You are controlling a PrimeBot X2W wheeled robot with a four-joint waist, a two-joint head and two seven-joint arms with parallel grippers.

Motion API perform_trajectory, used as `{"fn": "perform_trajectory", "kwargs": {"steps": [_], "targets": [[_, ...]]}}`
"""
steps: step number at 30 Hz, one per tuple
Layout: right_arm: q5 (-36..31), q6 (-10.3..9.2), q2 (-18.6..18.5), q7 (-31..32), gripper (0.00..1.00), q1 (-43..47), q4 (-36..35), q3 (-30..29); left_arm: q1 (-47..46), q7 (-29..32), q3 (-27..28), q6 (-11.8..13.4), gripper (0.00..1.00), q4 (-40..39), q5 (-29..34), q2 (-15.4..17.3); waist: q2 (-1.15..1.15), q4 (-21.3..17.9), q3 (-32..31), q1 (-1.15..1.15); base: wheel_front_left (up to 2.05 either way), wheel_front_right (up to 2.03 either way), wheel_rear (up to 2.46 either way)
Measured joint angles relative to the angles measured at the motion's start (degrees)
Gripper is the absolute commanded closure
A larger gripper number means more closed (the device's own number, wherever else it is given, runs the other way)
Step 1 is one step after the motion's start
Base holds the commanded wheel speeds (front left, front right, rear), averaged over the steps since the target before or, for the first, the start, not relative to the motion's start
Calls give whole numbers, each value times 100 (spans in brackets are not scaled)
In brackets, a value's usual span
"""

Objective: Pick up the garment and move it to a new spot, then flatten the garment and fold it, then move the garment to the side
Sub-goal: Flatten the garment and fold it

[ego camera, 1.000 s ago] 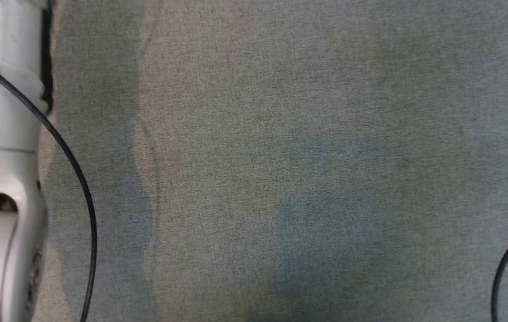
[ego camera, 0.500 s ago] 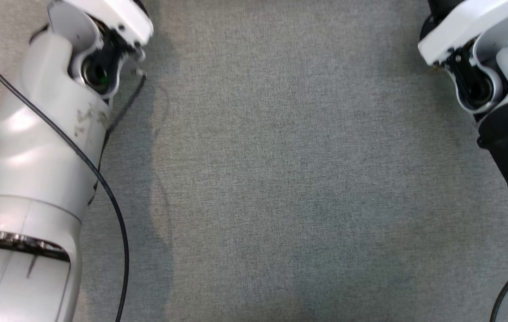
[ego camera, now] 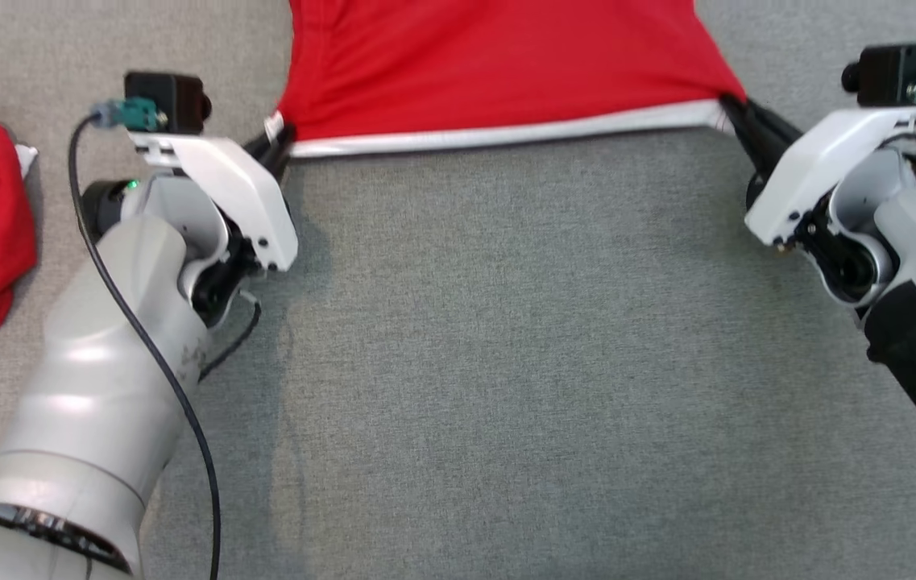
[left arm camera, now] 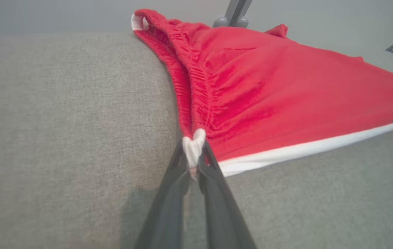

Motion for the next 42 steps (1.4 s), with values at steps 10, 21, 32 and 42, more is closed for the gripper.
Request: {"fn": "perform_trajectory", "kwargs": {"steps": [10, 21, 32, 42], "targets": [[582, 5, -292, 597, 100, 751, -71, 566, 862, -118, -486, -7, 100, -285, -124, 122, 0, -63, -745, 0, 0, 0, 0], [1112, 13, -578, 1056, 100, 1481, -313, 931, 1948, -266, -760, -8, 100, -655, -413, 235, 0, -102, -1500, 0, 0, 0, 0], [1841, 12, -1163, 1923, 100, 2195, -1077, 1143, 3229, -341, -927, 2, 100, -1461, -717, 441, 0, -119, -2182, 0, 0, 0, 0], [2276, 9, -1800, 2405, 100, 2785, -1873, 1192, 4532, -301, -898, 457, 100, -2899, -1023, 688, 0, -145, -2442, 0, 0, 0, 0]]}}
